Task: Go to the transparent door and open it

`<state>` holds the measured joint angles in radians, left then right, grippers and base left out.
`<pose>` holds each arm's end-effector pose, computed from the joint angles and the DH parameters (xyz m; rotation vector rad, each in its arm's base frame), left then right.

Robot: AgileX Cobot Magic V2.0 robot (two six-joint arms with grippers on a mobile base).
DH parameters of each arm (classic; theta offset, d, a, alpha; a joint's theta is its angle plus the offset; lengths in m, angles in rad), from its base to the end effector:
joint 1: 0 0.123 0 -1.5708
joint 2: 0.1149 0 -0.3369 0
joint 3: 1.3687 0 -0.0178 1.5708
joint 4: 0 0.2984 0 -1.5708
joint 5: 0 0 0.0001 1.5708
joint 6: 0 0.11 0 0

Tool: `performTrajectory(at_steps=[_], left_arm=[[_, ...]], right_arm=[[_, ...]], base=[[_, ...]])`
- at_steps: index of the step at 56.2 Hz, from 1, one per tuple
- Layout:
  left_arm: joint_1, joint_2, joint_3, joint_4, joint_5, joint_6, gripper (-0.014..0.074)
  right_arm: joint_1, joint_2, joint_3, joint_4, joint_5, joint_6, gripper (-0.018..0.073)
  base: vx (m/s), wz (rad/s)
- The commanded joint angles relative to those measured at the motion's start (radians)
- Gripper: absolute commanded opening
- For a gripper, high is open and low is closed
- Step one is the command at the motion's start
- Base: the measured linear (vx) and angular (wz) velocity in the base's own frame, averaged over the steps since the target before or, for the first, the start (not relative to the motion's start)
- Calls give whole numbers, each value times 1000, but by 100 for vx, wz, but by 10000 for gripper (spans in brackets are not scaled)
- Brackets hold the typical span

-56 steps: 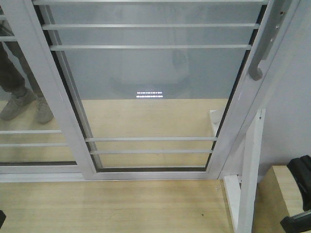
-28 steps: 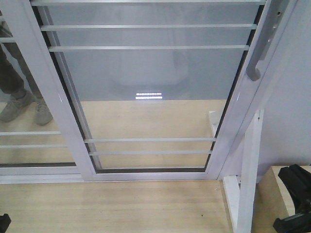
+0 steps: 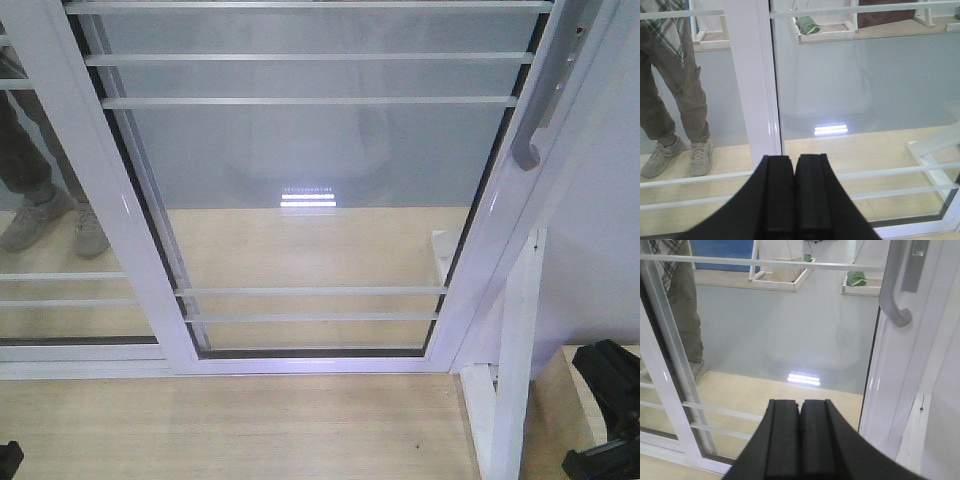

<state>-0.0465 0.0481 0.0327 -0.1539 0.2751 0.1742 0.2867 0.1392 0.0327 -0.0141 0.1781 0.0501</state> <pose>0.0716 -0.0079 0.1684 0.0958 1.8340 -0.0526 0.0758 0.0221 0.1715 -0.2280 1.8252 0.2244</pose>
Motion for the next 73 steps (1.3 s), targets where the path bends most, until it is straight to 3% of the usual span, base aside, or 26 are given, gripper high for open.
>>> performTrajectory(at_steps=[1,56,61,69,73], left_arm=[[-4,18,6,-9,-76,-4,3],[-4,18,6,14,-100,18,3],[-4,18,6,-20,-132,17,3],[-4,18,6,-148,-157,19,3],[-4,18,6,-167,-188,20,3]], right_arm=[[1,15,1,-9,-77,-6,-6],[1,15,1,-25,-111,-6,-6],[1,15,1,-26,-172,-5,-6],[1,15,1,-27,-317,-5,-6],[1,15,1,-27,-385,-5,-6]], base=[[-1,-2],[0,0],[0,0],[0,0],[0,0]])
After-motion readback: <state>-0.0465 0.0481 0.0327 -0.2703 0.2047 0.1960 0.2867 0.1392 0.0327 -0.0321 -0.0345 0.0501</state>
